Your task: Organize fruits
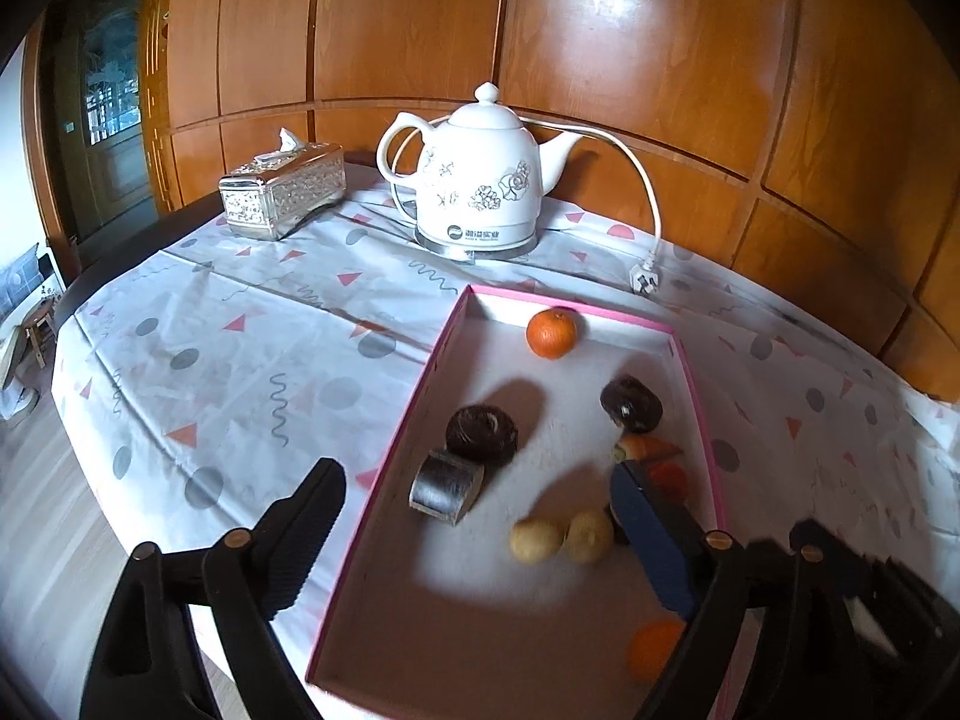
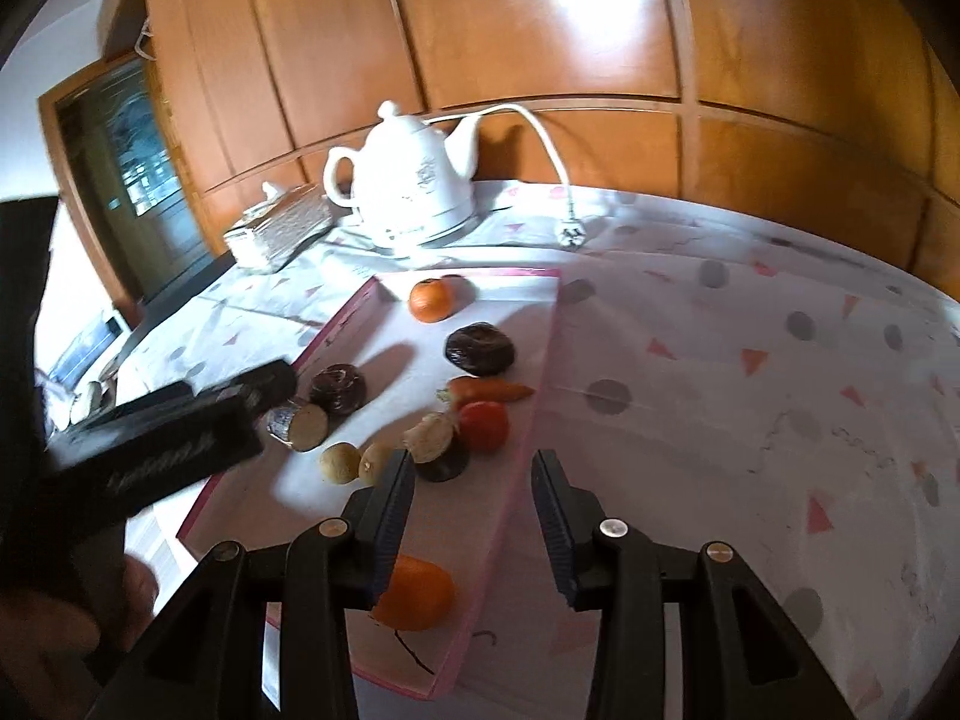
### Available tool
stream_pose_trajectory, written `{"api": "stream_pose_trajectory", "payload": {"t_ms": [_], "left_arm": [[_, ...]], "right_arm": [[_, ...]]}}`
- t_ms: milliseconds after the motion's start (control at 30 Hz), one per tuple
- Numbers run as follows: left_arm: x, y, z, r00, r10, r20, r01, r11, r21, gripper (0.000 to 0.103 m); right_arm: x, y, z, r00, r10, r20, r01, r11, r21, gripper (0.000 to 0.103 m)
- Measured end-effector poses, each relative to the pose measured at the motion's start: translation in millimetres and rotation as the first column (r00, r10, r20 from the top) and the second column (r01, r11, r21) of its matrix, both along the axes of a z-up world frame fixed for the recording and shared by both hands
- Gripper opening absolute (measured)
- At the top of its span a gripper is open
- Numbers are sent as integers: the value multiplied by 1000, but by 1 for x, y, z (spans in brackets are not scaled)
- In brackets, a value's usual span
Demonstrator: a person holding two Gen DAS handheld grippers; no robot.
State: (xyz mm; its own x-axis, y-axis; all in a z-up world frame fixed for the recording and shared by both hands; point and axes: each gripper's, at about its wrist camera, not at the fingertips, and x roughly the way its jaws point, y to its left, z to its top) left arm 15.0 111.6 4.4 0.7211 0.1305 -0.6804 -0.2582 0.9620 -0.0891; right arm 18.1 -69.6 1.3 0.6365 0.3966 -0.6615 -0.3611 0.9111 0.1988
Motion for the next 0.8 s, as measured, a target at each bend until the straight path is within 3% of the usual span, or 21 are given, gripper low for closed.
{"api": "stream_pose_trajectory", "payload": {"t_ms": [200,800], "left_arm": [[-19,-8,0,1000,-6,18,6,1000,12,103],[-36,-12,3,999,22,30,-24,998,50,103]], "right_arm": [[-5,0,-1,999,-43,13,44,998,-44,41],[-14,-4,-3,997,-74,31,77,994,-84,41]]}}
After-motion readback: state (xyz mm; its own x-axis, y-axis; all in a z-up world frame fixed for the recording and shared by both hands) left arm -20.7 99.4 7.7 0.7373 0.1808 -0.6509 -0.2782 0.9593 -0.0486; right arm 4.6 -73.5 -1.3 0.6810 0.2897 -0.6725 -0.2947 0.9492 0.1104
